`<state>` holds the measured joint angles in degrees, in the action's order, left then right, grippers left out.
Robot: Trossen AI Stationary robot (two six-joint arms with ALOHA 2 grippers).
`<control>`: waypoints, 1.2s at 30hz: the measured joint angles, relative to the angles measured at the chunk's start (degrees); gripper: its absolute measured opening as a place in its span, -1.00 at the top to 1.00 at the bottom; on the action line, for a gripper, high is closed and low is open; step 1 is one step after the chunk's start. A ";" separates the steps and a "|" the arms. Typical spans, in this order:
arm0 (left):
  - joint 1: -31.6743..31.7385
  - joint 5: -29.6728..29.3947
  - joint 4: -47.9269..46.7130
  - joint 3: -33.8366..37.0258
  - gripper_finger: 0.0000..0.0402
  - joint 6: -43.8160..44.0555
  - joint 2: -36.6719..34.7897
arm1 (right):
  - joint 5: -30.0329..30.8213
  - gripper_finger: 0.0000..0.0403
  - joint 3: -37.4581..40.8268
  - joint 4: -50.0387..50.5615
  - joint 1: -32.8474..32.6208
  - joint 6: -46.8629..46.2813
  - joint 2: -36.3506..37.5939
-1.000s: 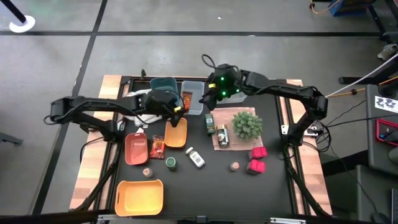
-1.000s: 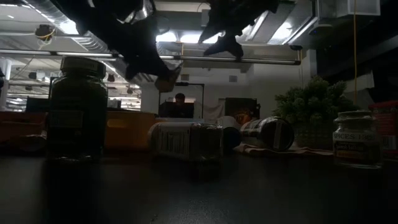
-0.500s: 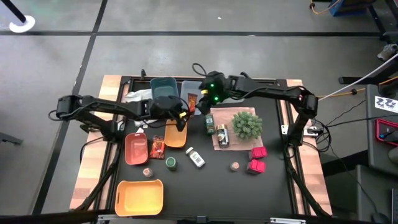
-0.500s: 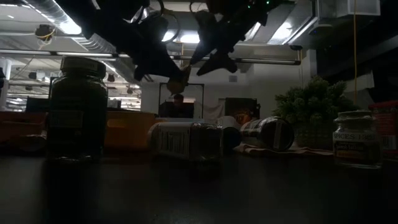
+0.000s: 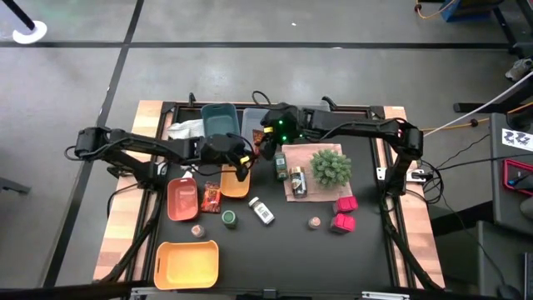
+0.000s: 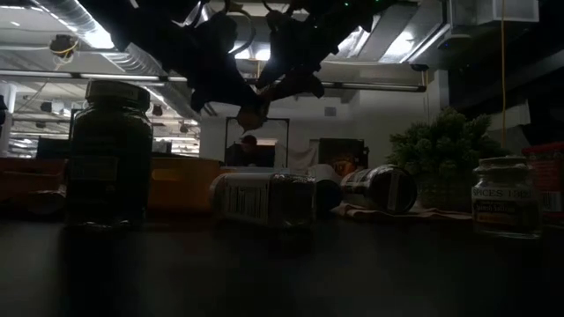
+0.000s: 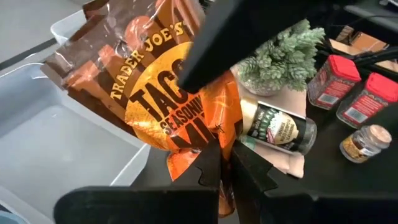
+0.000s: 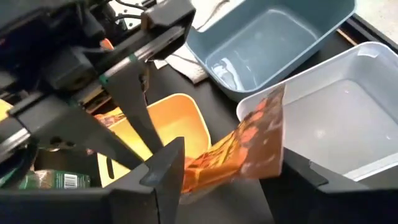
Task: Sort spices by type
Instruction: Put the top orange seasoning pack into the right transparent bin
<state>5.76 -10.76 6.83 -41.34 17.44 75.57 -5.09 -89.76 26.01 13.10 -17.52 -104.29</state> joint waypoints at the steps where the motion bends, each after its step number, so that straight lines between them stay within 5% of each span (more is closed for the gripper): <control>1: -0.22 0.00 0.02 0.00 0.94 -0.17 0.00 | -0.04 0.07 0.00 -0.03 0.00 0.00 -0.14; 6: -0.89 -0.16 0.19 0.02 0.94 -1.09 0.00 | -0.89 0.25 0.00 0.95 -0.02 3.34 -0.87; 13: -0.90 0.09 0.31 0.04 0.94 -4.66 0.02 | -5.00 0.87 -0.02 0.77 0.02 7.69 -1.49; 21: -0.88 0.10 0.35 0.04 0.88 -13.24 0.01 | -5.02 0.78 -0.02 1.03 0.04 9.07 -1.29; 31: 0.76 0.04 0.50 0.02 0.26 -13.13 -0.07 | -4.33 0.88 -1.33 3.39 1.87 12.20 -0.65; 36: 1.52 0.04 0.22 0.02 0.11 -13.08 -0.07 | -0.83 0.83 -4.29 8.21 5.28 14.02 -0.15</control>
<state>7.29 -10.72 7.05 -41.32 4.36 75.50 -5.92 -94.05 34.22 18.38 -3.50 -104.43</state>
